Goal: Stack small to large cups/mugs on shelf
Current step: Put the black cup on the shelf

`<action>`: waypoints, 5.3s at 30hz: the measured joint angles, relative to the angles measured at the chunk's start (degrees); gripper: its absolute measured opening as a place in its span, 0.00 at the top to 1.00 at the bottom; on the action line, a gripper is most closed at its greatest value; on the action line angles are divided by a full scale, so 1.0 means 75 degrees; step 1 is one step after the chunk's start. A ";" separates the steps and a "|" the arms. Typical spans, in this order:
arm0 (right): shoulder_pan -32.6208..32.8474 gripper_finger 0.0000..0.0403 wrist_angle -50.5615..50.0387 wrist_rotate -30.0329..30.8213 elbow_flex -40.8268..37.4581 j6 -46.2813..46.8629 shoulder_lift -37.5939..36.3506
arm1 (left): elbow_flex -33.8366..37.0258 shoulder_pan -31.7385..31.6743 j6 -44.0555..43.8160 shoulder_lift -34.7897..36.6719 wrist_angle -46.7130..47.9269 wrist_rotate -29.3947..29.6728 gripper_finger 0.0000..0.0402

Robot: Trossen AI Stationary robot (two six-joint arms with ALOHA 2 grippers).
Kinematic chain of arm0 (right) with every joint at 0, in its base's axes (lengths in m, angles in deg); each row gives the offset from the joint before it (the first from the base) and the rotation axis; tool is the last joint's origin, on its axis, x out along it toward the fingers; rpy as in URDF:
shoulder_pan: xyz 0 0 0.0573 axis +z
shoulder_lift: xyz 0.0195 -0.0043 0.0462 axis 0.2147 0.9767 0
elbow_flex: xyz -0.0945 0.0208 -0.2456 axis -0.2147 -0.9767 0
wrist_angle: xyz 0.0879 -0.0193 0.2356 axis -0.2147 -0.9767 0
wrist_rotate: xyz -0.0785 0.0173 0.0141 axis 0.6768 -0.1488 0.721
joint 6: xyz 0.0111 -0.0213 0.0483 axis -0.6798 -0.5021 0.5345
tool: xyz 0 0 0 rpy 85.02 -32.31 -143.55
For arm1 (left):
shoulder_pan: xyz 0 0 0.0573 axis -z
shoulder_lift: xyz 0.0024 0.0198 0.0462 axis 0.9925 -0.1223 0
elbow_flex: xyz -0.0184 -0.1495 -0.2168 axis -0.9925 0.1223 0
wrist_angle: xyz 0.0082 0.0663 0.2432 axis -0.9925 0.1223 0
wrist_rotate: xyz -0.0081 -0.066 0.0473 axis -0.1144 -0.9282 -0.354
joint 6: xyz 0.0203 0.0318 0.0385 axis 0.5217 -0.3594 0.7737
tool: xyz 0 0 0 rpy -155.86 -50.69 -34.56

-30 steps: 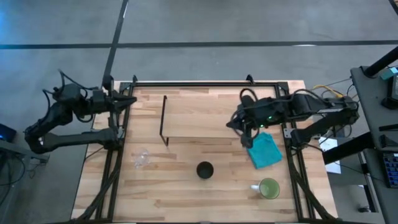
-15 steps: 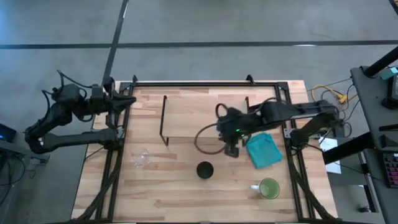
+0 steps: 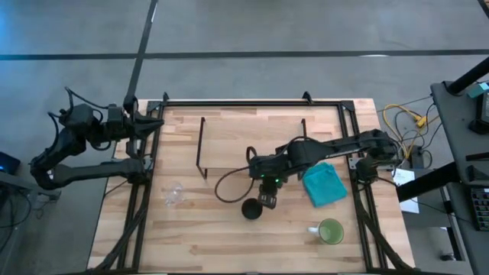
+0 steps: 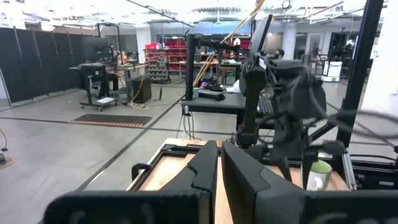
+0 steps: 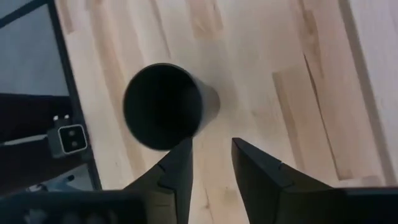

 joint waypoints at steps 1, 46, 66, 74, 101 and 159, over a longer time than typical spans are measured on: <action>0.0000 0.75 0.0020 -0.0048 0.0000 0.0139 0.0059 | 0.0008 0.0001 0.0000 0.0026 -0.0011 -0.0003 0.97; 0.0213 0.81 0.0329 -0.0351 0.0000 0.1251 0.1122 | 0.0033 0.0003 0.0009 0.0268 -0.0130 -0.0009 0.97; 0.0213 0.98 -0.0119 -0.0071 0.0751 0.1390 0.1017 | 0.0006 0.0000 0.0009 0.0374 -0.0145 -0.0009 0.97; 0.0085 0.98 -0.3235 0.0760 0.3134 0.1182 0.1001 | -0.0009 0.0001 0.0009 0.0368 -0.0146 -0.0006 0.97; -0.2211 0.98 -0.3813 0.2310 0.3308 -0.0284 -0.0877 | 0.0015 0.0000 0.0006 0.0328 -0.0185 -0.0005 0.97; -0.3089 0.79 -0.3320 0.2074 0.0265 -0.1437 -0.2591 | 0.0023 -0.0003 0.0073 -0.0529 -0.1329 0.0396 0.97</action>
